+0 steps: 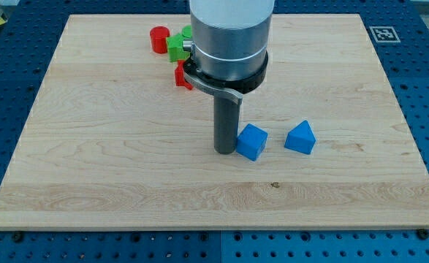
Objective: Move arm away from blue cube
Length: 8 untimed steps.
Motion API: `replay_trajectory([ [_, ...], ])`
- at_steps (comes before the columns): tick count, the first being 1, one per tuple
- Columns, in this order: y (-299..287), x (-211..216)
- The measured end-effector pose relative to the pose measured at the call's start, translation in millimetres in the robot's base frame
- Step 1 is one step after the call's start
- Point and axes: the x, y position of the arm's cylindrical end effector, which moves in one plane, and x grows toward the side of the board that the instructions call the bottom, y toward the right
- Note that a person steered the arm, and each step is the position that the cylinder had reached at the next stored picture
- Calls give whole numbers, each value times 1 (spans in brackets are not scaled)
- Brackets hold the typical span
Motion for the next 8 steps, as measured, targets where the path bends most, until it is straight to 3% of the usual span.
replay_trajectory([
  [5,5,0],
  [8,-121,-4],
])
